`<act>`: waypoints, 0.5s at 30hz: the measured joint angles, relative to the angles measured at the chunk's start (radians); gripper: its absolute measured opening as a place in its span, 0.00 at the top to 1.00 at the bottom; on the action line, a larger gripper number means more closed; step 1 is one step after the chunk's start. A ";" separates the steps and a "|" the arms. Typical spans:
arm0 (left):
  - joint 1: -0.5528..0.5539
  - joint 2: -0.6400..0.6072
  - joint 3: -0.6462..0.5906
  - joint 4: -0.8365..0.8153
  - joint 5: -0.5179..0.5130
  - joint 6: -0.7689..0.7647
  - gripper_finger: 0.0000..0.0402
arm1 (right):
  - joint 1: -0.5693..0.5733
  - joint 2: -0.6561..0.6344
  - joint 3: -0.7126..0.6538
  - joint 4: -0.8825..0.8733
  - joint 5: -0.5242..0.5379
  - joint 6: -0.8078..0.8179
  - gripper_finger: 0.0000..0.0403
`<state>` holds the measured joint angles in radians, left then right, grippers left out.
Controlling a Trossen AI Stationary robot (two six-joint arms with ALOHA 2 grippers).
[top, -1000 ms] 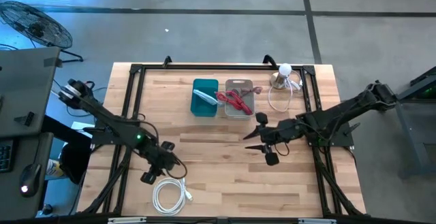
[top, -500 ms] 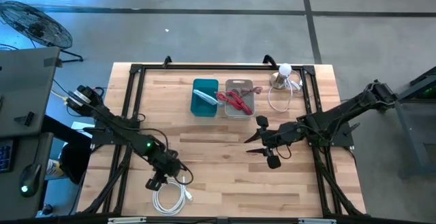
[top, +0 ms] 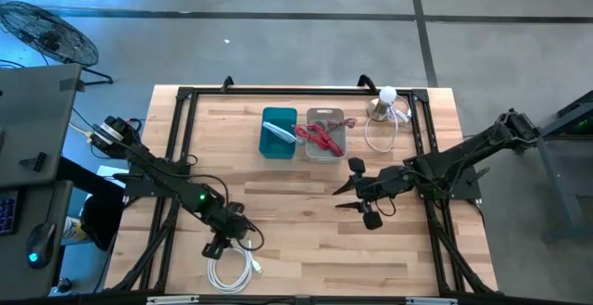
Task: Pick & Place USB Port
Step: Put the white HDMI cable into the blue bin
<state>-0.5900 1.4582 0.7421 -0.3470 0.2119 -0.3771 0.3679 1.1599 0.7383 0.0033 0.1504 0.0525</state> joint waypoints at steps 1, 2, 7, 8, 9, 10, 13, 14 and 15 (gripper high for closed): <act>0.000 0.000 0.000 -0.001 -0.007 -0.001 0.62 | 0.000 0.000 0.000 0.000 -0.002 0.000 0.63; 0.000 0.000 0.000 -0.001 -0.010 -0.004 0.62 | 0.000 0.000 0.000 0.000 -0.002 0.000 0.63; 0.000 0.004 0.000 0.002 -0.008 -0.025 0.62 | 0.000 0.000 0.000 -0.002 -0.003 0.003 0.63; 0.000 0.014 0.000 0.009 -0.001 -0.029 0.62 | 0.000 0.000 0.000 -0.002 -0.003 0.003 0.63; 0.000 0.026 0.000 0.013 0.010 -0.032 0.62 | 0.000 0.000 0.000 -0.002 -0.003 0.004 0.63; 0.000 0.040 -0.001 0.009 0.022 -0.037 0.62 | 0.000 0.000 0.000 -0.003 -0.003 0.004 0.63; 0.000 0.098 -0.001 0.022 0.086 -0.047 0.62 | 0.000 0.000 0.000 -0.007 -0.003 0.011 0.63; 0.001 0.114 0.001 0.024 0.096 -0.047 0.62 | 0.001 0.000 0.000 -0.007 -0.003 0.014 0.63; 0.001 0.127 0.002 0.038 0.103 -0.047 0.62 | 0.001 0.000 0.000 -0.007 -0.003 0.015 0.63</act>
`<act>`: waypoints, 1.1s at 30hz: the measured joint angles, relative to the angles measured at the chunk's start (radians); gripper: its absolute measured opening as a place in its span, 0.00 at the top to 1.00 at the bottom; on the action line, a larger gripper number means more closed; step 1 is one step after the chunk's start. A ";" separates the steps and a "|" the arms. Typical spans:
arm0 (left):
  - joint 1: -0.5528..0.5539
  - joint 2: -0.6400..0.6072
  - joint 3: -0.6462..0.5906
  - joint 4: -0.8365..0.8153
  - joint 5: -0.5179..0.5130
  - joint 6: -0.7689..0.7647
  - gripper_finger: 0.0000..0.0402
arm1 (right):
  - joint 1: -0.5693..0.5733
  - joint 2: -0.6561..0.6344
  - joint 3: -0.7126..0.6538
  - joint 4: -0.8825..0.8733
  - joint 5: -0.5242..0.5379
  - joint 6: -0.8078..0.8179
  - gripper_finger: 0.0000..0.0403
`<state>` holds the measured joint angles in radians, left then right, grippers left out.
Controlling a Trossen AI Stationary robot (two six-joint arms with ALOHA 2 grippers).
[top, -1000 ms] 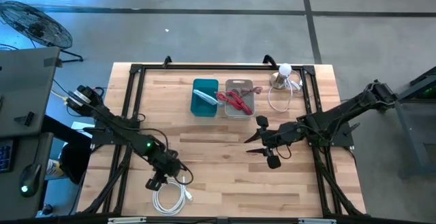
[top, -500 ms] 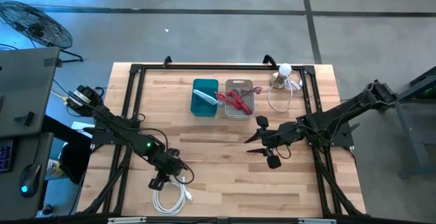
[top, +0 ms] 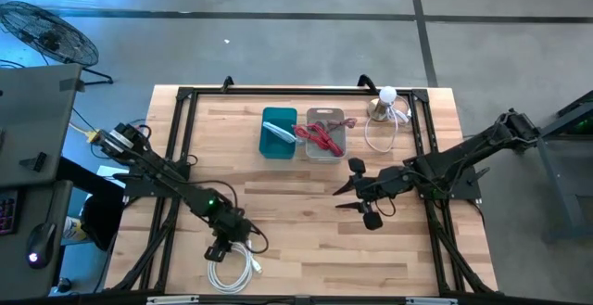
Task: Pick & Place USB Port
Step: Put the white HDMI cable into the blue bin
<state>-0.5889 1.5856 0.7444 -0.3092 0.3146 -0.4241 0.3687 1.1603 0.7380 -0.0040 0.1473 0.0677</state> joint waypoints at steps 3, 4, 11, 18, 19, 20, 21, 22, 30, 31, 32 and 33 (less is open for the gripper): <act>0.002 0.028 0.001 0.015 0.019 0.025 0.62 | 0.005 0.000 0.000 0.000 0.001 0.000 0.63; 0.001 0.030 0.000 0.019 0.017 0.035 0.62 | 0.006 0.000 0.000 0.000 0.002 0.000 0.63; 0.001 0.033 -0.001 0.016 -0.001 0.074 0.91 | 0.008 0.000 0.000 0.000 0.005 0.007 0.63; -0.003 0.033 0.000 0.022 -0.054 0.099 0.98 | 0.008 0.000 0.000 0.000 0.007 0.007 0.63; -0.004 0.029 0.000 0.026 -0.074 0.105 0.98 | 0.008 0.000 0.000 0.000 0.007 0.007 0.63; -0.004 0.022 0.000 0.029 -0.098 0.110 0.98 | 0.008 0.000 0.000 0.000 0.007 0.007 0.63; -0.003 0.018 0.000 0.029 -0.125 0.114 0.98 | 0.008 0.000 0.000 0.000 0.007 0.007 0.63; -0.002 0.011 0.001 0.028 -0.156 0.123 0.98 | 0.008 0.000 0.000 0.000 0.007 0.007 0.63; 0.000 -0.064 0.065 -0.096 -0.445 0.243 0.98 | 0.024 0.000 0.000 0.000 0.003 0.005 0.63; 0.000 -0.080 0.076 -0.121 -0.480 0.245 0.98 | 0.027 0.000 0.000 0.000 0.003 0.003 0.63; 0.000 -0.096 0.083 -0.147 -0.517 0.247 0.98 | 0.030 0.000 0.000 -0.001 0.003 0.003 0.63; -0.001 -0.114 0.087 -0.168 -0.545 0.248 0.98 | 0.032 0.000 0.000 -0.001 0.003 0.003 0.63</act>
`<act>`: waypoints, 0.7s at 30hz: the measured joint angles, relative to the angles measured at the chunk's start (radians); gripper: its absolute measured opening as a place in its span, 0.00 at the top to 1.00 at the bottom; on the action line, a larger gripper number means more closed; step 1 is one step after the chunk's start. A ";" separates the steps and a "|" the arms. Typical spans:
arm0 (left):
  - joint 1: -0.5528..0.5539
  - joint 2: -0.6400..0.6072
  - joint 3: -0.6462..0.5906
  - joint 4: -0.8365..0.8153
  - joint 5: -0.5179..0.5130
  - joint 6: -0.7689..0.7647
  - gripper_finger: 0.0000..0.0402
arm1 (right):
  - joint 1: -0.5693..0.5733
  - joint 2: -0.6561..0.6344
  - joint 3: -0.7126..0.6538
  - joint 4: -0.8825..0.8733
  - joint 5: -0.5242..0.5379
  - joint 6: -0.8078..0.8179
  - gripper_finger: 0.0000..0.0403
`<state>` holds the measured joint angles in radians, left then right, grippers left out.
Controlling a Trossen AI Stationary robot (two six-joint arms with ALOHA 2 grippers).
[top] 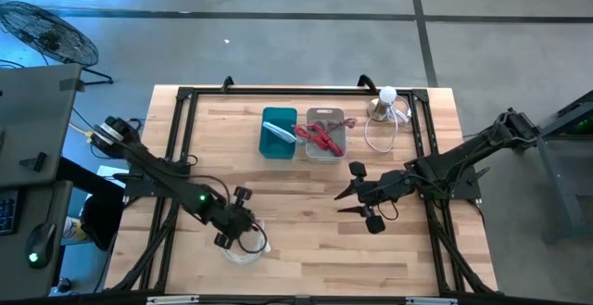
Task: Pick & Place USB Port
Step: Put the white HDMI cable into the blue bin
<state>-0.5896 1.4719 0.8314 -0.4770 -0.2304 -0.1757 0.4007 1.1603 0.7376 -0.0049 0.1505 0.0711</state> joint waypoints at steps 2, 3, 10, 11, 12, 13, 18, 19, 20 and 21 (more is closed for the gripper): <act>0.000 -0.040 0.003 -0.009 -0.053 0.017 0.98 | 0.002 0.000 0.000 -0.003 0.000 0.000 0.63; 0.000 -0.060 0.004 -0.005 -0.083 0.021 0.98 | 0.002 0.000 0.000 -0.006 0.000 0.000 0.63; 0.000 -0.185 0.005 -0.031 -0.326 0.095 0.98 | 0.002 0.000 0.000 -0.018 0.000 0.003 0.63; 0.000 -0.198 0.007 -0.028 -0.363 0.106 0.98 | 0.002 0.000 0.000 -0.020 0.000 0.003 0.63; 0.000 -0.210 0.007 -0.030 -0.396 0.121 0.98 | 0.002 0.000 0.000 -0.021 0.000 0.003 0.63; 0.000 -0.222 0.007 -0.034 -0.430 0.135 0.98 | 0.002 0.000 0.000 -0.022 0.000 0.003 0.63; 0.001 -0.279 0.007 -0.028 -0.597 0.184 0.98 | 0.002 0.000 0.000 -0.025 0.000 0.003 0.63; 0.002 -0.291 0.007 -0.027 -0.614 0.195 0.98 | 0.002 0.000 0.000 -0.025 0.000 0.003 0.63; 0.002 -0.305 0.007 -0.027 -0.626 0.207 0.98 | 0.002 0.000 0.000 -0.026 -0.001 0.003 0.63; 0.002 -0.319 0.007 -0.025 -0.639 0.223 0.98 | 0.002 0.000 0.000 -0.028 -0.002 0.003 0.63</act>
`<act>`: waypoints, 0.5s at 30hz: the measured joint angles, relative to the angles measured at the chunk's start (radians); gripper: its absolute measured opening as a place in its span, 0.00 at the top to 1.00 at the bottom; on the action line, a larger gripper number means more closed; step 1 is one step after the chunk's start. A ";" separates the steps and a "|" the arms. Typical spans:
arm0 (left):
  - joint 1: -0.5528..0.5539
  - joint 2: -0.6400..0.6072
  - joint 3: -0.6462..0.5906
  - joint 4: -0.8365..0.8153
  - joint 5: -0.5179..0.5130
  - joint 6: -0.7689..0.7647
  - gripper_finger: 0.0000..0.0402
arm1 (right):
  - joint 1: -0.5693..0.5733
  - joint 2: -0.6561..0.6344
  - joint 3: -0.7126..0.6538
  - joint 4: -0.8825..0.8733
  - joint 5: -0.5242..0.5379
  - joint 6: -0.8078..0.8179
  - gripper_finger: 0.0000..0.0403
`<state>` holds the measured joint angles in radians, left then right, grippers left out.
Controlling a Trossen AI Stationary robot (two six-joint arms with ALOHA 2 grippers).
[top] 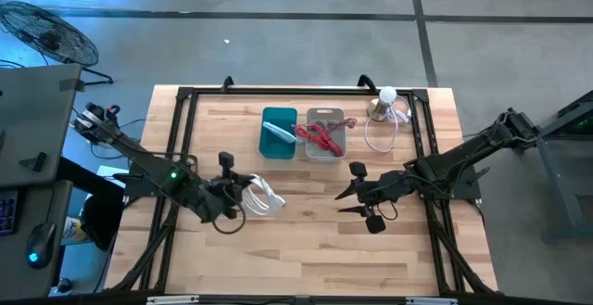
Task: Pick & Place USB Port
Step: Put the white HDMI cable into the blue bin
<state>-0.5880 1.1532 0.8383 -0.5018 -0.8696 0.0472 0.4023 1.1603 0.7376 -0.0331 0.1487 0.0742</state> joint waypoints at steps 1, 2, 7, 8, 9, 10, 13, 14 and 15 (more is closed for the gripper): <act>0.002 -0.014 0.000 0.006 -0.011 0.016 0.98 | 0.000 0.000 0.000 -0.002 0.000 0.000 0.63; 0.007 -0.030 0.000 0.008 -0.013 0.032 0.98 | 0.000 0.000 0.000 -0.004 0.000 -0.001 0.63; 0.066 -0.125 0.000 0.020 0.032 0.123 0.98 | 0.000 0.000 0.000 -0.009 -0.001 -0.002 0.63; 0.081 -0.142 0.000 0.026 0.052 0.149 0.98 | 0.000 0.000 0.000 -0.009 -0.001 -0.003 0.63; 0.098 -0.161 -0.004 0.039 0.074 0.179 0.98 | 0.000 0.000 0.000 -0.010 -0.001 -0.003 0.63; 0.116 -0.181 -0.008 0.052 0.097 0.210 0.98 | 0.000 0.000 0.000 -0.010 -0.001 -0.003 0.63; 0.184 -0.237 -0.027 0.103 0.169 0.291 0.98 | 0.000 0.000 0.000 -0.014 -0.001 -0.003 0.63; 0.211 -0.255 -0.037 0.120 0.200 0.315 0.98 | 0.000 0.000 0.000 -0.014 -0.001 -0.003 0.63; 0.241 -0.271 -0.049 0.146 0.233 0.340 0.98 | 0.000 0.000 0.000 -0.014 -0.001 -0.003 0.63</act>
<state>-0.3474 0.8820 0.7889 -0.3563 -0.6367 0.3874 0.4023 1.1603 0.7376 -0.0475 0.1474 0.0715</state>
